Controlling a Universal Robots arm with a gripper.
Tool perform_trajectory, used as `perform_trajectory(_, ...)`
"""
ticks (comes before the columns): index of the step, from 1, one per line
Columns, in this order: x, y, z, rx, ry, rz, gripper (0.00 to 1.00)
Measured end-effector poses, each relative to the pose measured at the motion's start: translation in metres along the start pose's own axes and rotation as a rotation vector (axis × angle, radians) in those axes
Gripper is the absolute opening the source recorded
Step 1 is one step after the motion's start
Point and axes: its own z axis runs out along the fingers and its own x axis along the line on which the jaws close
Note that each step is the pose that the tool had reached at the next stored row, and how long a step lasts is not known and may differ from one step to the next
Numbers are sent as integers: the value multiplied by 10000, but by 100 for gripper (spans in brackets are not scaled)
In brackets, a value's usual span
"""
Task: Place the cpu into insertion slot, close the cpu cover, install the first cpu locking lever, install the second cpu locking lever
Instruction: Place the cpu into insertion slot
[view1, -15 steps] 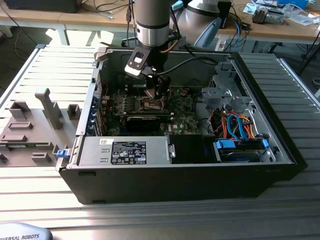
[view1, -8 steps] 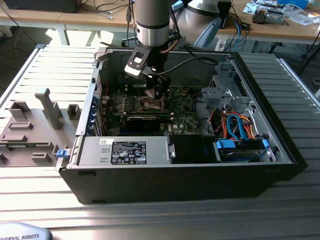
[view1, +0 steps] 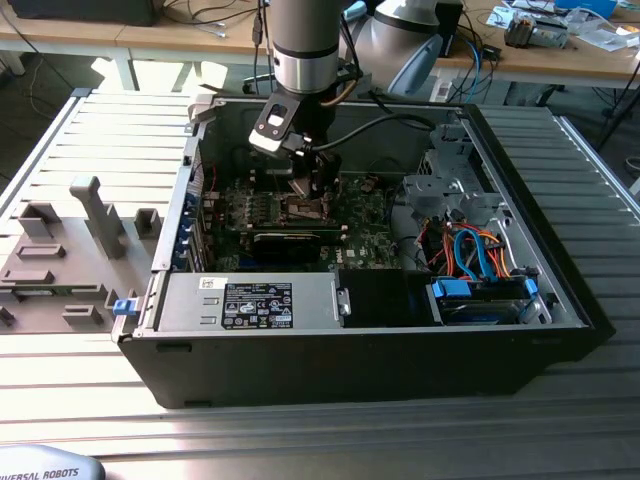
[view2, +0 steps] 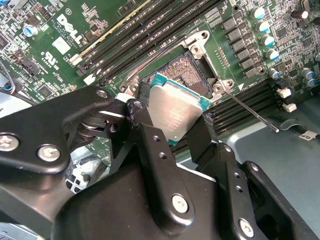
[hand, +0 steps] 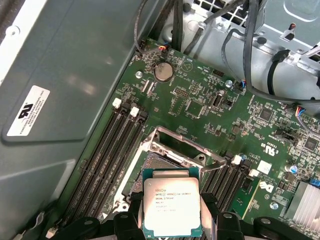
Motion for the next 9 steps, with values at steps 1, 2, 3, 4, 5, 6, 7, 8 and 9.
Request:
perform_trajectory(1, 0, 0, 0, 1, -1, 4, 54)
perform_trajectory(2, 0, 0, 1, 1, -2, 10, 54)
perform_trajectory(3, 0, 0, 1, 1, -2, 14, 54)
perform_trajectory(4, 0, 0, 2, 1, -2, 21, 54)
perform_trajectory(5, 0, 0, 3, 1, -2, 27, 54)
perform_trajectory(6, 0, 0, 3, 0, -3, 31, 54)
perform_trajectory(7, 0, 0, 4, 1, -3, 35, 54)
perform_trajectory(8, 0, 0, 4, 1, -4, 43, 54)
perform_trajectory(9, 0, 0, 5, 1, -4, 48, 54)
